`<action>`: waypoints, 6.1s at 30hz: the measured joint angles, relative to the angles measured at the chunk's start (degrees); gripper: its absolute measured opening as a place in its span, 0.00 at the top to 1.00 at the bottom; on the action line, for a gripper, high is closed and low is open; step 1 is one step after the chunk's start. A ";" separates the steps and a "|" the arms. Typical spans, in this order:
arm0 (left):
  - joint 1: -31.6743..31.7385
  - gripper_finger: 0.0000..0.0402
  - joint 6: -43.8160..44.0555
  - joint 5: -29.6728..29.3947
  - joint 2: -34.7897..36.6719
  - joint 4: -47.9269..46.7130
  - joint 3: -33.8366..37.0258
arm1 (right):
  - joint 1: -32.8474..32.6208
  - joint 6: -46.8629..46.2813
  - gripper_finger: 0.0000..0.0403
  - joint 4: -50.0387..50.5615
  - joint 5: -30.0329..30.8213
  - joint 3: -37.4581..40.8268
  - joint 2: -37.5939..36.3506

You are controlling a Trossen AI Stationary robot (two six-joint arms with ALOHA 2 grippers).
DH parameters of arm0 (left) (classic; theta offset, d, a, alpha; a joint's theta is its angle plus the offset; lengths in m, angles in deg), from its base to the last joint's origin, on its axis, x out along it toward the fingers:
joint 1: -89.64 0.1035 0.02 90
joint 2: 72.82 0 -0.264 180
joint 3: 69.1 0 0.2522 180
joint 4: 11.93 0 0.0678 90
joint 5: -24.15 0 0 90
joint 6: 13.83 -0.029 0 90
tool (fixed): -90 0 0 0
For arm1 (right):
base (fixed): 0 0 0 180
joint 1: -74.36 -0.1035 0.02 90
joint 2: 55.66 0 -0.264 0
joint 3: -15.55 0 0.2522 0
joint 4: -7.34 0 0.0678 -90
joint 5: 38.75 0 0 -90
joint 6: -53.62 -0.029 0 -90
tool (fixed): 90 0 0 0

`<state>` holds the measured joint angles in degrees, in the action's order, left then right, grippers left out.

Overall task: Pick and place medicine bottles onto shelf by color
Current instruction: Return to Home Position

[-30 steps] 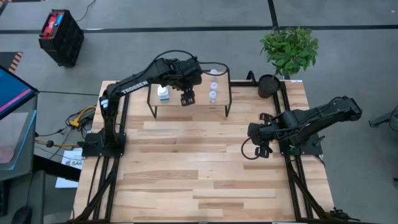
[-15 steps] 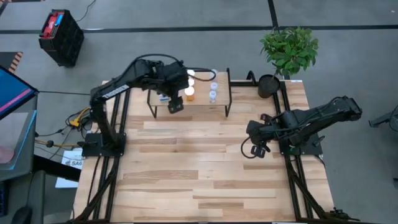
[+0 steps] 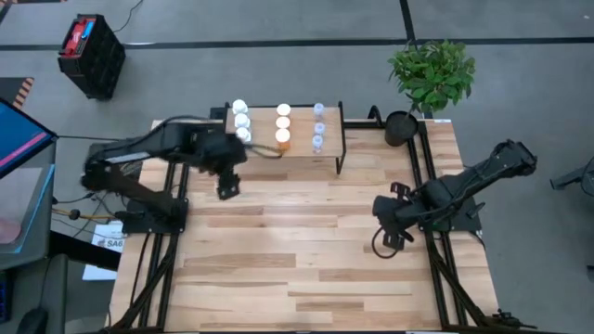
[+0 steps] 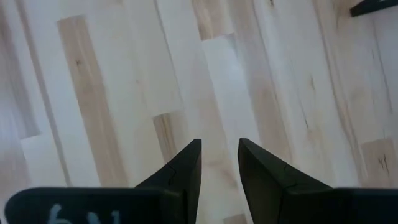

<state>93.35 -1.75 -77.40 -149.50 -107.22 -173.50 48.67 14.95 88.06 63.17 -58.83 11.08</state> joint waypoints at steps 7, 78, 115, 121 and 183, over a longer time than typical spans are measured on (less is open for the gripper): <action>-7.95 0.32 9.98 0.22 18.29 16.79 24.83 | -2.30 -0.07 0.69 -0.16 -0.24 0.00 0.00; -19.38 0.32 -7.98 -9.24 46.35 104.53 86.86 | 21.84 37.39 0.69 -63.42 -28.69 55.44 -66.67; -19.40 0.32 -4.75 -9.23 46.33 88.52 86.82 | 29.22 34.16 0.69 -69.63 -22.17 60.21 -65.61; -15.10 0.32 -4.77 -6.72 52.74 80.31 86.98 | 29.22 34.14 0.69 -69.61 -22.18 60.24 -65.61; -6.31 0.32 -4.77 -6.84 73.32 72.88 86.45 | 29.22 34.14 0.69 -69.60 -22.29 60.26 -65.61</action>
<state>87.05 -6.52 -84.24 -76.18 -34.34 -87.05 77.89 49.09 18.46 40.88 1.43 -54.53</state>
